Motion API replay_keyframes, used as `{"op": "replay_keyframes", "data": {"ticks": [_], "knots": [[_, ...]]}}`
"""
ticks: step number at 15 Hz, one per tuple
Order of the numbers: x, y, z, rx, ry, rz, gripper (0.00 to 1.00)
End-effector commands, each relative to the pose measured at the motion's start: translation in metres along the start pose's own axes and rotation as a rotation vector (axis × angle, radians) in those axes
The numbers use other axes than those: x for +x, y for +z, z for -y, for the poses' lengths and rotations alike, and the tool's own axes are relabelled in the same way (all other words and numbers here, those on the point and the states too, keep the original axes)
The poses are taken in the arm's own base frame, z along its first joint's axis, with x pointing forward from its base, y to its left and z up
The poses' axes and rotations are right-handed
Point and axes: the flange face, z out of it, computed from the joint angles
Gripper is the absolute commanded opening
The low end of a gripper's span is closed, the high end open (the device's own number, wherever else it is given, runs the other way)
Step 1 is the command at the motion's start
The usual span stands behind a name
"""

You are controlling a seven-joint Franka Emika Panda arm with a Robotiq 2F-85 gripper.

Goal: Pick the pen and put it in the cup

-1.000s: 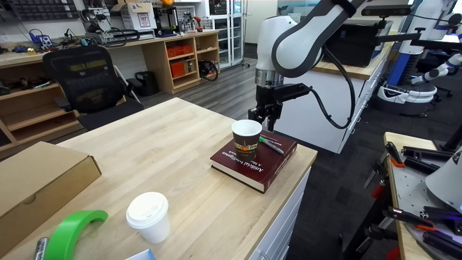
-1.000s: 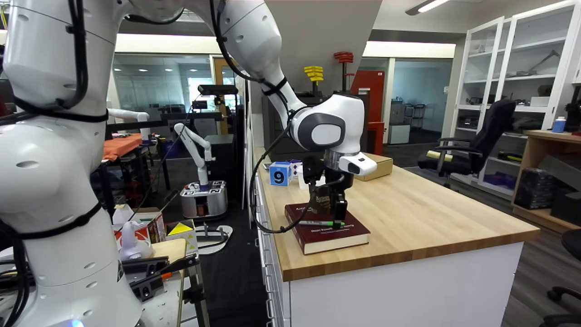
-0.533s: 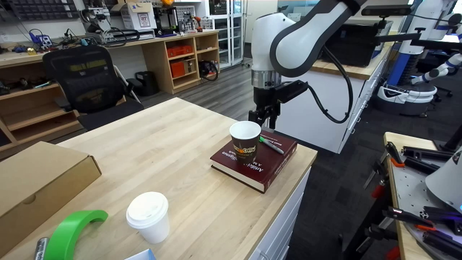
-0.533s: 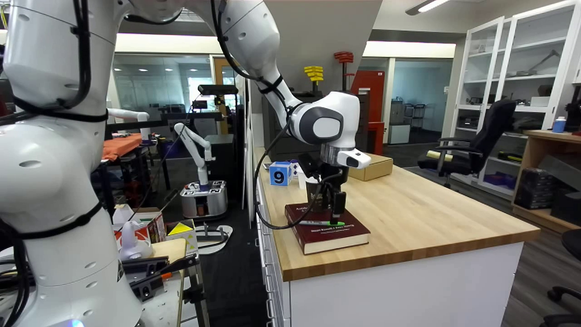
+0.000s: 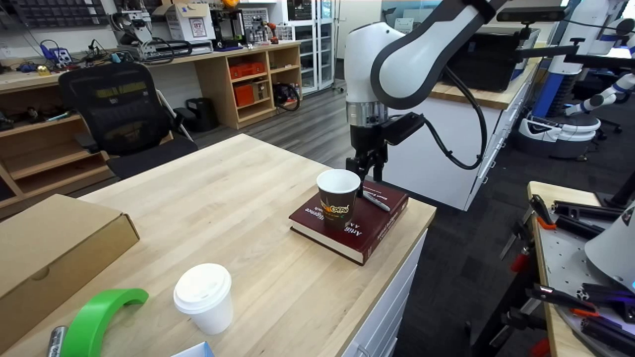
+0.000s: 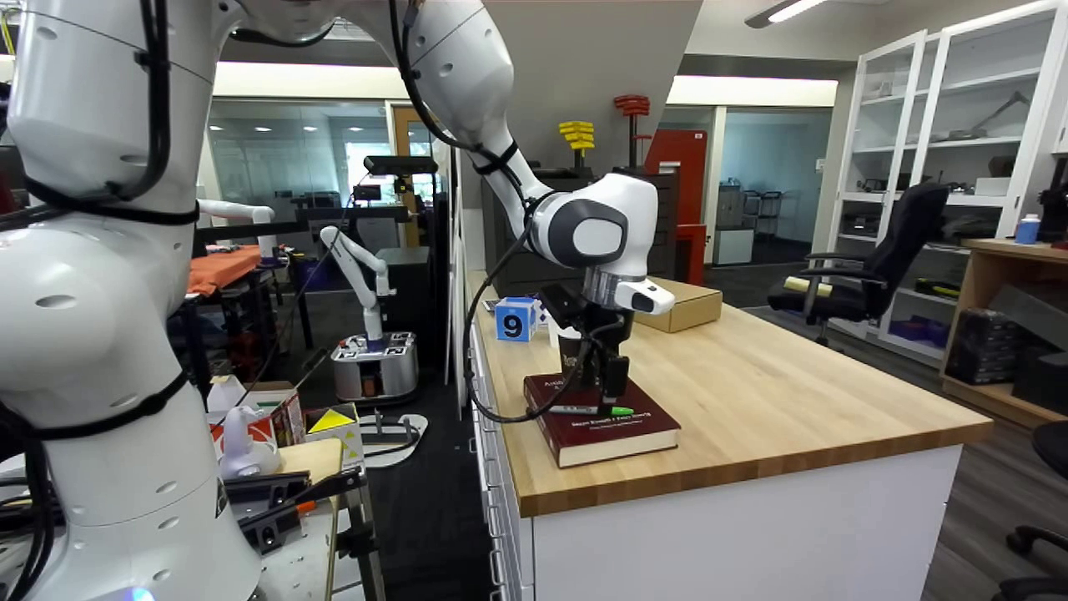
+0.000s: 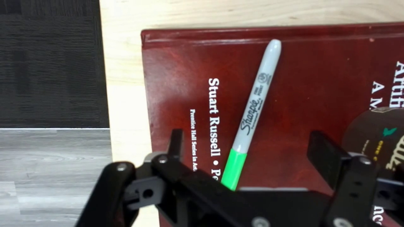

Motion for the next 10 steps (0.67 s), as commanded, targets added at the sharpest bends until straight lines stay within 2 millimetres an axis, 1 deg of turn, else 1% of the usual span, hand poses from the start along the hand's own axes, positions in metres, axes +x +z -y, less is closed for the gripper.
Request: {"op": "replay_keyframes", "data": {"ticks": [1, 4, 7, 10], "knots": [[-0.0042, 0.0013, -0.0051, 0.010, 0.073, 0.034, 1.00], [-0.0061, 0.0004, -0.0047, 0.021, 0.159, 0.035, 1.00], [-0.0035, 0.0005, -0.0041, 0.011, 0.182, 0.017, 1.00], [0.0012, 0.0028, -0.0103, -0.015, 0.225, 0.014, 1.00]]}}
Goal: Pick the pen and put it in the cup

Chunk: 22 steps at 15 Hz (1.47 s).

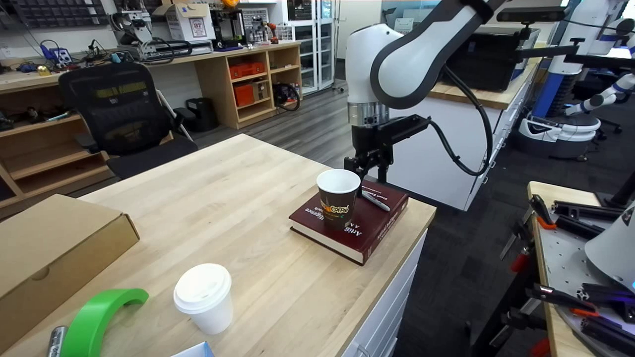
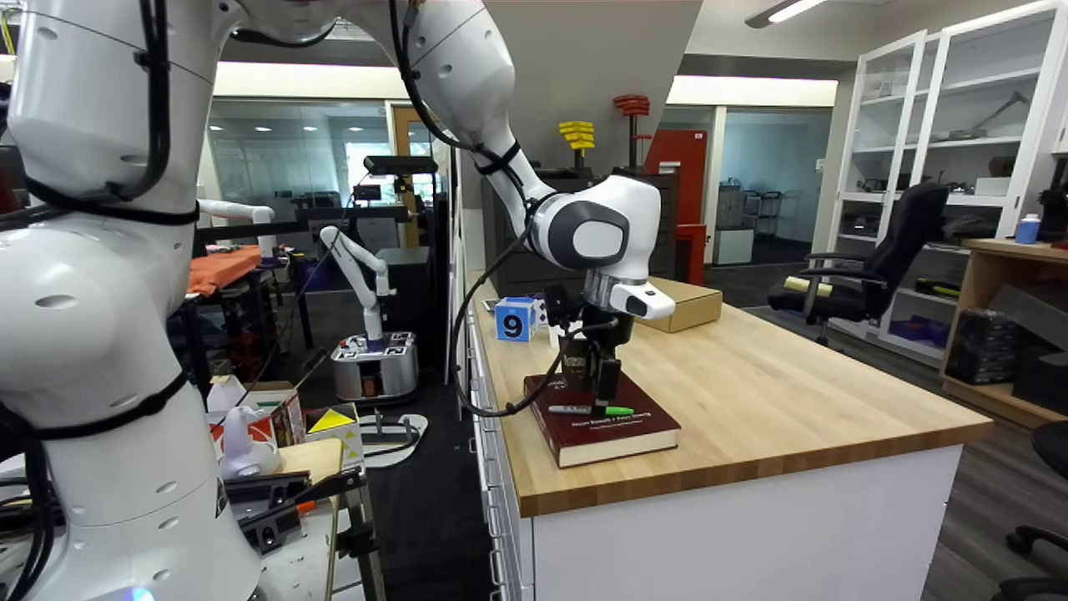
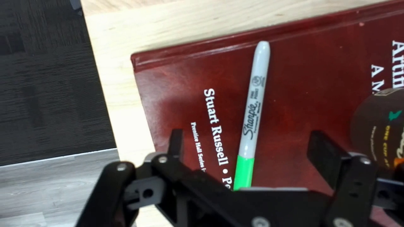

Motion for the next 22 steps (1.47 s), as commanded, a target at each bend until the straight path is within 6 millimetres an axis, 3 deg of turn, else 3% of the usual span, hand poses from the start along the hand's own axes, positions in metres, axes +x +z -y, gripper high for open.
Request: {"op": "replay_keyframes", "data": {"ticks": [1, 6, 14, 15, 16, 22], "knots": [[0.006, 0.001, -0.008, -0.032, 0.068, -0.010, 1.00], [0.020, 0.003, -0.019, -0.043, 0.089, -0.024, 1.00], [0.038, 0.010, -0.008, -0.048, 0.069, -0.022, 1.00], [0.038, 0.011, -0.008, -0.045, 0.068, -0.020, 0.75], [0.038, 0.011, -0.008, -0.046, 0.070, -0.019, 0.74], [0.036, 0.008, -0.008, -0.022, 0.076, -0.022, 0.34]]}}
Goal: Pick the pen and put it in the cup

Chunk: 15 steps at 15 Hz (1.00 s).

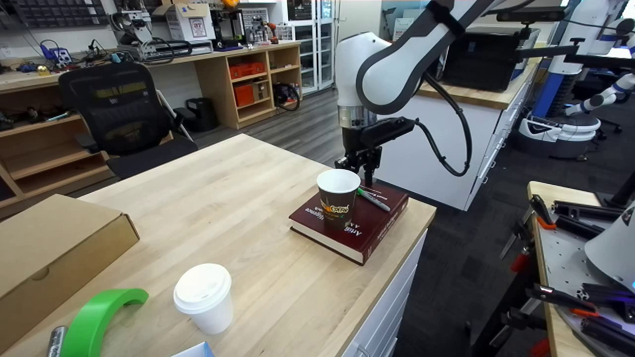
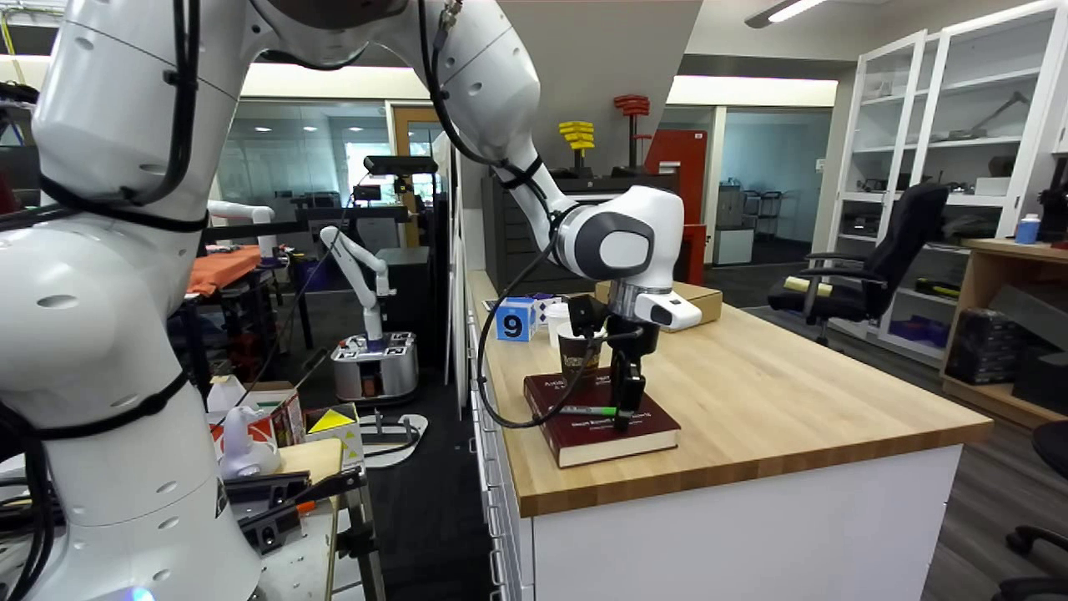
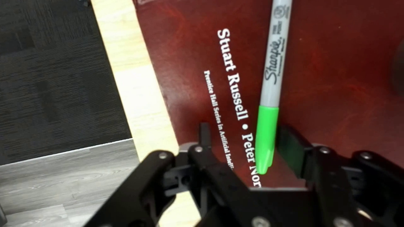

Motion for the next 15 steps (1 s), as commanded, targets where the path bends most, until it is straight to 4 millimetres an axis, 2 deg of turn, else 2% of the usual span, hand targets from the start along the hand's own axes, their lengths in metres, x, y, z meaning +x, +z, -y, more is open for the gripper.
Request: {"op": "replay_keyframes", "data": {"ticks": [1, 4, 6, 10, 15], "knots": [[-0.002, -0.002, -0.001, 0.013, 0.017, 0.007, 0.29], [-0.004, -0.003, -0.001, 0.041, 0.027, 0.009, 0.07], [-0.005, -0.002, -0.003, 0.054, 0.039, 0.015, 0.00], [-0.006, -0.010, -0.009, 0.073, 0.065, 0.008, 0.04], [-0.004, -0.043, -0.024, 0.037, 0.081, -0.073, 0.04]]}}
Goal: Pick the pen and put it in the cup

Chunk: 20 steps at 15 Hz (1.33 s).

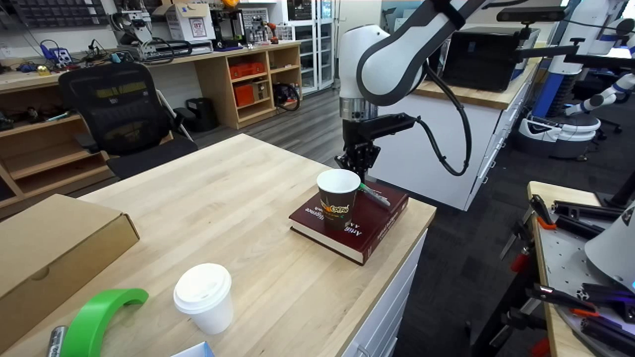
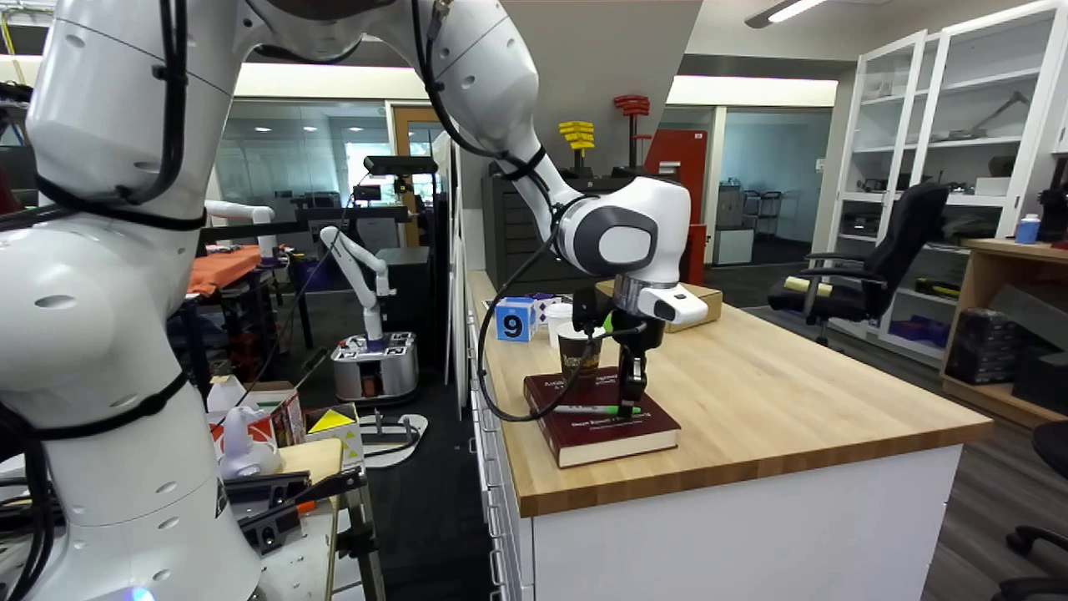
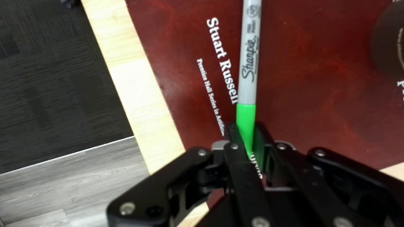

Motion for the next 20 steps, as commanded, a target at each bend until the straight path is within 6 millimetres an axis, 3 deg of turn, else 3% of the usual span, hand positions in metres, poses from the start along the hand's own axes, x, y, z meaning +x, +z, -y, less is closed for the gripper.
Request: {"op": "replay_keyframes", "data": {"ticks": [1, 5, 8, 11, 15, 20], "knots": [[-0.006, -0.041, -0.017, -0.026, 0.016, -0.077, 0.04], [-0.002, -0.093, -0.020, -0.057, 0.005, -0.192, 0.04], [-0.005, -0.133, -0.011, -0.077, 0.003, -0.291, 0.04], [-0.012, -0.161, 0.001, -0.098, 0.015, -0.384, 0.04], [-0.027, -0.179, 0.028, -0.125, 0.019, -0.482, 0.04], [-0.049, -0.176, 0.057, -0.154, 0.043, -0.559, 0.04]]}}
